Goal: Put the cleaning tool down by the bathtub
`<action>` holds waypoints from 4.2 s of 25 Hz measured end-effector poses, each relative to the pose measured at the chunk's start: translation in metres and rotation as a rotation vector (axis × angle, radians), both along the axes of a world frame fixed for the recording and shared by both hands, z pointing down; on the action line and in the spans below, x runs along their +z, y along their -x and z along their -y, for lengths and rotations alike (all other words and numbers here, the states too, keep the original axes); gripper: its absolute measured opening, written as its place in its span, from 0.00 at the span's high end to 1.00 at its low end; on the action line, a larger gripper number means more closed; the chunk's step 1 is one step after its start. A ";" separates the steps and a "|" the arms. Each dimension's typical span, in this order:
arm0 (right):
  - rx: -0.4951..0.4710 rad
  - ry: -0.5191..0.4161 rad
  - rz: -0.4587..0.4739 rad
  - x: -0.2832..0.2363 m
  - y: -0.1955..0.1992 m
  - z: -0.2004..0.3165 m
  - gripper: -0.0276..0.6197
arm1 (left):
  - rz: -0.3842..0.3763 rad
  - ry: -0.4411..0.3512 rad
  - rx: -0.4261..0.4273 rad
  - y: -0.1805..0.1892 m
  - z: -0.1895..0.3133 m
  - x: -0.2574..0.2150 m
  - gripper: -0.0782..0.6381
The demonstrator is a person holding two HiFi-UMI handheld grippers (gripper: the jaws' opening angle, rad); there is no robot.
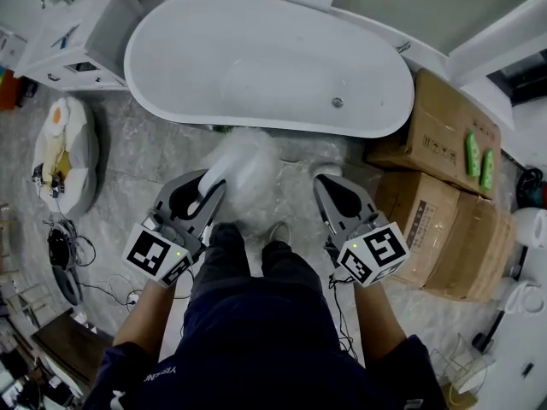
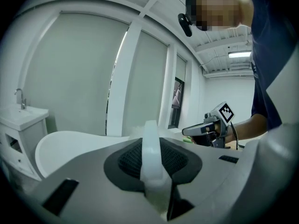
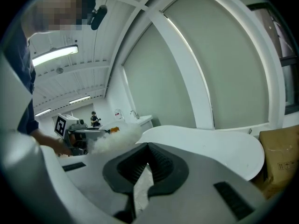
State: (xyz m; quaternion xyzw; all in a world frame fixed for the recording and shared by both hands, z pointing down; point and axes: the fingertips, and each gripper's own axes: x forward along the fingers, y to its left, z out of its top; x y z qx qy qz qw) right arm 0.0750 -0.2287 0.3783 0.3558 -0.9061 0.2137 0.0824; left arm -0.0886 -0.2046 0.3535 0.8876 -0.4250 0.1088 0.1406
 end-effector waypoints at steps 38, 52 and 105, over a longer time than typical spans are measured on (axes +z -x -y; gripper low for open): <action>0.378 0.274 -0.120 0.370 -0.012 0.005 0.95 | 0.384 0.251 0.458 -0.045 0.058 0.440 0.74; 0.287 0.220 -0.153 0.523 -0.034 0.021 0.95 | 0.487 0.330 0.500 -0.050 0.053 0.679 0.74; 0.257 0.257 -0.144 0.341 0.006 0.022 0.95 | 0.428 0.256 0.366 -0.042 0.083 0.451 0.64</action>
